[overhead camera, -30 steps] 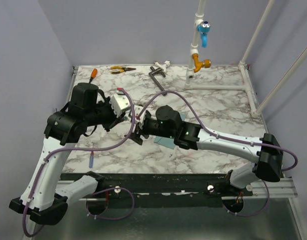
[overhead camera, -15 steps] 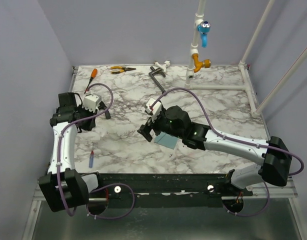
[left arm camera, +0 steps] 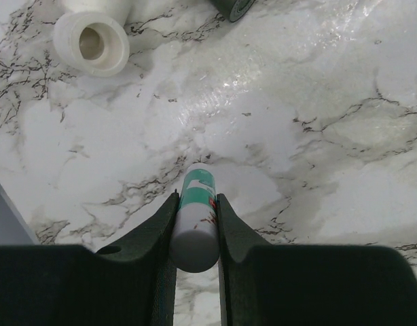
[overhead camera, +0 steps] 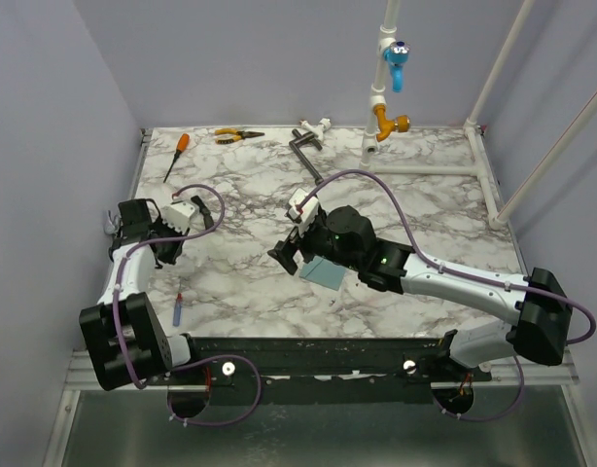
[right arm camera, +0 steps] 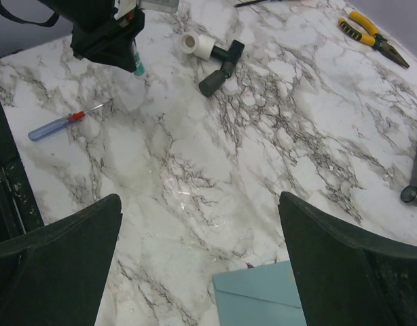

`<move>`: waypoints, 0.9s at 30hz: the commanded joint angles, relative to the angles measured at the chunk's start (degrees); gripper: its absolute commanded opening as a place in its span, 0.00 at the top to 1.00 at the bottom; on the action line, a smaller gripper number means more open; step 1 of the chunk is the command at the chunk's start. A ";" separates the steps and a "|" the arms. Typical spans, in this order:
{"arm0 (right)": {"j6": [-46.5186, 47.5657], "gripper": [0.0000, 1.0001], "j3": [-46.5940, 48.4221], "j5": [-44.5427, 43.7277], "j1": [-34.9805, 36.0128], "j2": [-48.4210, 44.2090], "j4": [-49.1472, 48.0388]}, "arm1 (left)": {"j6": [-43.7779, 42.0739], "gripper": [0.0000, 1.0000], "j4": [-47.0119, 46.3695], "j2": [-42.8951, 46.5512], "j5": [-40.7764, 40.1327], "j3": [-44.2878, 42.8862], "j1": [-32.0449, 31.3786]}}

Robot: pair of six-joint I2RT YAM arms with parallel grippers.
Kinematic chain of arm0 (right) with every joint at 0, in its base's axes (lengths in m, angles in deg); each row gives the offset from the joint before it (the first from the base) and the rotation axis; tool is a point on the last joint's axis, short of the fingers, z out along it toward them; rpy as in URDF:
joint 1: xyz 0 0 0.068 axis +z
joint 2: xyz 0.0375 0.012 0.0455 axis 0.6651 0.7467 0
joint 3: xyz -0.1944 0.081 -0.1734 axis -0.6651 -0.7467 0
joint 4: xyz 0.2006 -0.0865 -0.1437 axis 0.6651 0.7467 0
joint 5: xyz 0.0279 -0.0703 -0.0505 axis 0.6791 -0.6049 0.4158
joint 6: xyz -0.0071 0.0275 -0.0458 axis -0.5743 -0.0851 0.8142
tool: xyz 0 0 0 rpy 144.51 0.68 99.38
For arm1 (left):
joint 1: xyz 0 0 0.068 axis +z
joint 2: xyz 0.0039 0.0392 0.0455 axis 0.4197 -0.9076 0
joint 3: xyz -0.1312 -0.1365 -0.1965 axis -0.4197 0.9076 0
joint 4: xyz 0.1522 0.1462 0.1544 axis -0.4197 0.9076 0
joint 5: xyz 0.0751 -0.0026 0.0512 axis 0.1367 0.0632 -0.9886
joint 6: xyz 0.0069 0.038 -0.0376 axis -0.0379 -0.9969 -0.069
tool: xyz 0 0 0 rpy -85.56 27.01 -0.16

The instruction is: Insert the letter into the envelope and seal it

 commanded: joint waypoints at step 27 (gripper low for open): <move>1.55 0.00 0.46 -0.55 0.25 -1.00 -0.18 | -8.38 0.65 3.34 -9.58 5.93 -3.62 3.20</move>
